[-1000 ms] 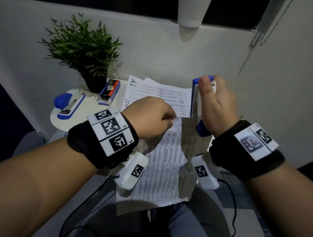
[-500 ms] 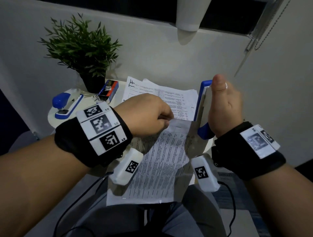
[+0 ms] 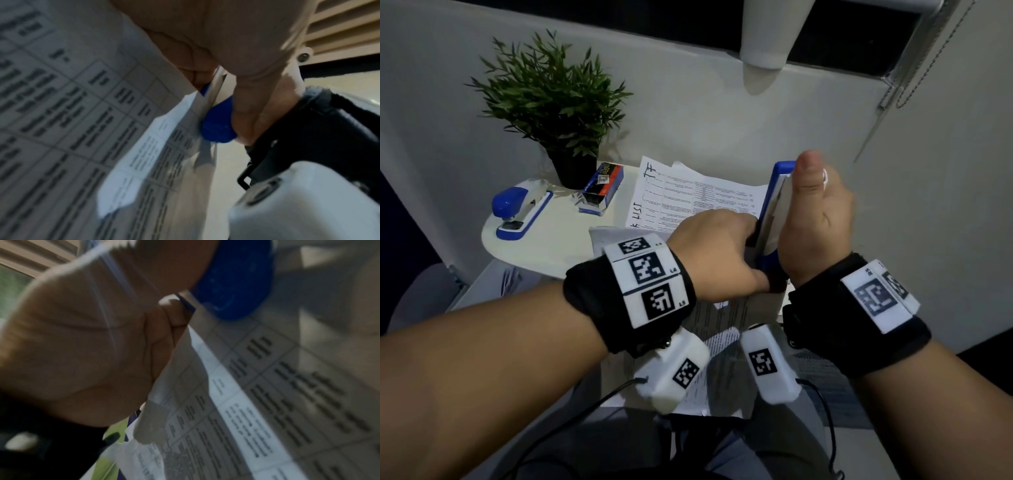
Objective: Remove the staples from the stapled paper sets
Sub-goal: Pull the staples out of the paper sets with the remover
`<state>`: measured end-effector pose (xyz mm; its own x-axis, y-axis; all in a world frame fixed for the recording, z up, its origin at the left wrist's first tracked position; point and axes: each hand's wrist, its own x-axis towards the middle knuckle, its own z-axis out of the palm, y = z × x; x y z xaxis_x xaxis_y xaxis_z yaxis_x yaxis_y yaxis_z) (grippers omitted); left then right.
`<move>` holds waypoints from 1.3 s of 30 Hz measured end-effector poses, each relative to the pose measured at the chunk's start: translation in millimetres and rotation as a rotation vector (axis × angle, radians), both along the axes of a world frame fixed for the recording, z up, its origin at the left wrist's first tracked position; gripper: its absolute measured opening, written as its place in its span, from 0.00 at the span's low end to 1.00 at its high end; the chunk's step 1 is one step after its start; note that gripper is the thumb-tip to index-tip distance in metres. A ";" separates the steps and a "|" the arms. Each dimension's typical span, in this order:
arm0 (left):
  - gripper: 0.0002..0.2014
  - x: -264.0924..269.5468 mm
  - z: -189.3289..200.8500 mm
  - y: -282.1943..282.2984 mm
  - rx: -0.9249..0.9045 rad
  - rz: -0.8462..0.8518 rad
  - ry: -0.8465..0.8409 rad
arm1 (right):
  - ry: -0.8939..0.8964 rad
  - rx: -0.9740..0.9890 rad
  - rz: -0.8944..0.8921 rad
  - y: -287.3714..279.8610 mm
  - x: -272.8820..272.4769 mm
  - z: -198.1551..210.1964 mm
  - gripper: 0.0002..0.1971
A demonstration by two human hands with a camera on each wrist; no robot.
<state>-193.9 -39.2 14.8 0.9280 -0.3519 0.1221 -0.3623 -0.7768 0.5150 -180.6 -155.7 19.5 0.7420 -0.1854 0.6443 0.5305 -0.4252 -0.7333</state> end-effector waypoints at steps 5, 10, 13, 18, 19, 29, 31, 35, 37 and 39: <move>0.19 1.8 -4.9 0.6 -0.073 0.024 -0.047 | 0.015 0.096 0.041 1.1 5.4 0.9 0.21; 0.18 5.5 -4.6 -1.0 -0.069 -0.005 -0.087 | -0.006 0.123 0.054 -1.8 7.0 0.4 0.21; 0.13 10.8 -3.2 2.8 0.061 -0.130 -0.092 | -0.076 0.061 0.048 -6.6 2.7 -1.9 0.17; 0.20 28.6 -6.6 19.9 0.233 -0.101 -0.115 | -0.137 0.275 -0.082 -25.9 2.8 -2.0 0.18; 0.21 33.1 -6.8 23.4 0.238 -0.079 -0.113 | -0.149 0.360 -0.100 -31.5 4.8 1.0 0.19; 0.18 66.5 -13.9 31.8 0.308 0.028 -0.027 | 0.420 -1.352 0.178 -40.9 -34.6 -55.5 0.25; 0.13 63.2 -17.5 29.0 0.326 -0.003 -0.009 | 0.540 -1.462 0.280 -43.4 -40.6 -77.9 0.28; 0.21 47.0 -32.5 27.0 0.520 -0.203 -0.053 | 0.528 -1.421 0.273 -54.6 -44.0 -93.5 0.27; 0.33 33.3 -45.6 27.2 0.626 -0.309 -0.065 | 0.545 -1.396 0.259 -59.8 -43.6 -98.4 0.31; 0.34 18.4 -60.4 26.7 0.714 -0.370 -0.064 | 0.524 -1.375 0.250 -63.7 -43.2 -104.4 0.32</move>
